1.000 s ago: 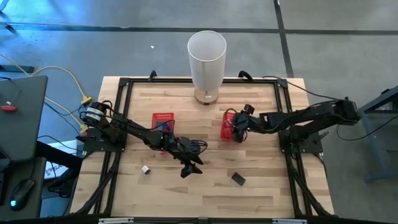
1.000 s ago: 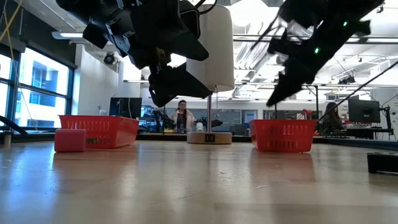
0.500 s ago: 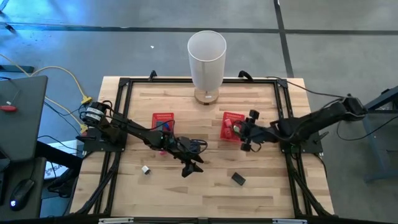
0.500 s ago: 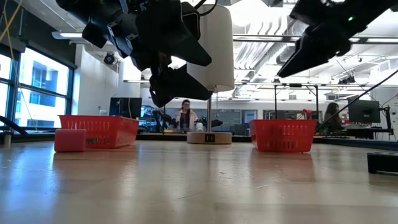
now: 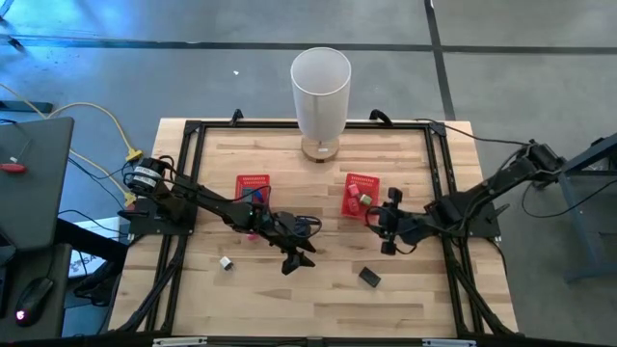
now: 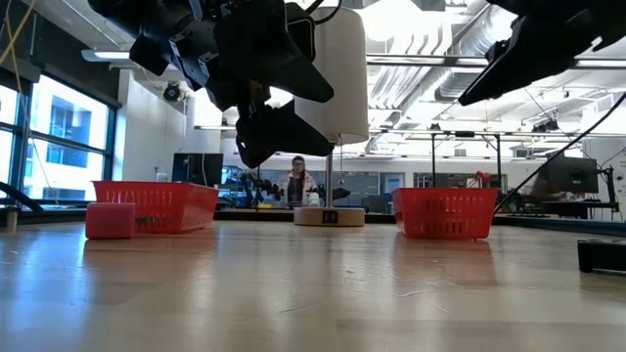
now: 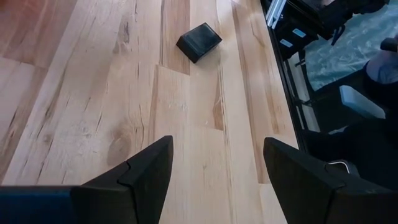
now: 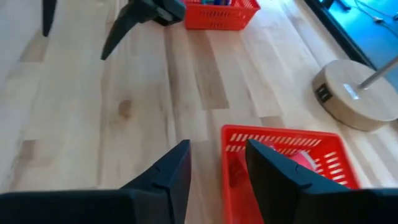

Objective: Pick & Place Office items
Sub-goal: Put the black digital timer into the left red bin

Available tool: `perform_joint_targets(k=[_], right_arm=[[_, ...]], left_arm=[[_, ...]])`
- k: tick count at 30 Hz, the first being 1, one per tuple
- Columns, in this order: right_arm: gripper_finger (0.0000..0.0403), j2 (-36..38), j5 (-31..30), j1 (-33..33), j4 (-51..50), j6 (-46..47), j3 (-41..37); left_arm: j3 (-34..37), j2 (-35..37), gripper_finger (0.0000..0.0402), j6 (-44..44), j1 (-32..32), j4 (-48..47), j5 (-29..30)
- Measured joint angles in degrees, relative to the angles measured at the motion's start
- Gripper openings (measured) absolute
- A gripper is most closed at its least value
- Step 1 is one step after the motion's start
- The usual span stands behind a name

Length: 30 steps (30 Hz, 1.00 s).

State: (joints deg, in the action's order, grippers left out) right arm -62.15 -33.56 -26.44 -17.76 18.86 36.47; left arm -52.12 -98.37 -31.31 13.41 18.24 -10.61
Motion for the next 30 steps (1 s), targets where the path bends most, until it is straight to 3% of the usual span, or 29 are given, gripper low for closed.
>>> perform_joint_targets(k=[6, 15, 30], right_arm=[[0.0132, -0.02, 2.86, -1.80, 0.58, 2.14, 0.00], [0.0132, -0.04, 20.60, -1.89, 5.69, 5.94, 0.00], [0.0132, -0.11, 21.77, -3.64, 6.89, 10.46, 0.00]], left_arm=[[0.00, 0.00, 0.0244, -0.11, 0.00, 0.02, 0.00], [0.00, 0.00, 0.0244, -0.15, -0.15, 0.02, 0.00], [0.00, 0.00, 0.0244, -0.15, -0.15, 0.22, 0.00]])
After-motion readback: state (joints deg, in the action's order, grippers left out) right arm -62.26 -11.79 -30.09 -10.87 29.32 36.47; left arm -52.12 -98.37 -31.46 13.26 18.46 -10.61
